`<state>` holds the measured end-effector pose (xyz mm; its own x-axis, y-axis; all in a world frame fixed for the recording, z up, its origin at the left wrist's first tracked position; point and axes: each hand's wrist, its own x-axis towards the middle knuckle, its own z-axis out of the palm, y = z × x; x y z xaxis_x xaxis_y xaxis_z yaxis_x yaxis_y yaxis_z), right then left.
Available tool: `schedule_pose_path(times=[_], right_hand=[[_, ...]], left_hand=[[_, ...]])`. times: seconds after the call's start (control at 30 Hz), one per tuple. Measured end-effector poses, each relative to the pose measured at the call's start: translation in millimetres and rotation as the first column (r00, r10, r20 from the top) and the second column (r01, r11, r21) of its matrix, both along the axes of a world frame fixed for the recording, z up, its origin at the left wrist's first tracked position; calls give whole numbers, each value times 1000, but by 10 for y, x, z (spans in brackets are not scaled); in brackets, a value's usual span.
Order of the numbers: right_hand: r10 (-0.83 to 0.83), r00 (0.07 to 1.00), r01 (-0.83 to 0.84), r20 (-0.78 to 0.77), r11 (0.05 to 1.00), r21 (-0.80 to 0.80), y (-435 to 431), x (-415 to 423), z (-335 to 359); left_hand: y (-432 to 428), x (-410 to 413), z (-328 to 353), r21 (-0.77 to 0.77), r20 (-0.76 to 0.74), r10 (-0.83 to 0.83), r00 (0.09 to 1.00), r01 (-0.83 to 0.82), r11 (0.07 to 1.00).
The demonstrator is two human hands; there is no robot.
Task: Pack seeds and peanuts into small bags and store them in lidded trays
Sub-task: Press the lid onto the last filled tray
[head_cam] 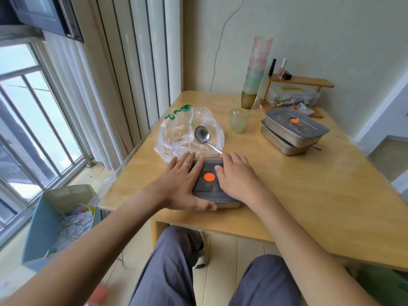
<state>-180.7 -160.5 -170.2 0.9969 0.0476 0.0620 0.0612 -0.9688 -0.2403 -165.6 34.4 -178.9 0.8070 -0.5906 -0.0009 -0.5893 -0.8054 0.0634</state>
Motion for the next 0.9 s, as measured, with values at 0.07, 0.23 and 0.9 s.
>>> schedule_pose_path(times=[0.07,0.23,0.9], right_hand=[[-4,999,5,45,999,-33,45,-45,-77],[-24,997,31,77,995,-94,49,-72,-152],[-318,945,246,76,845,476,53,-259,-202]], left_hand=[[8,-13,-28,-12,-62,2,998,-3,1000],[-63,-17,-52,-115,-78,75,994,-84,990],[-131,-168,-159,-500,-133,336,932,-356,789]])
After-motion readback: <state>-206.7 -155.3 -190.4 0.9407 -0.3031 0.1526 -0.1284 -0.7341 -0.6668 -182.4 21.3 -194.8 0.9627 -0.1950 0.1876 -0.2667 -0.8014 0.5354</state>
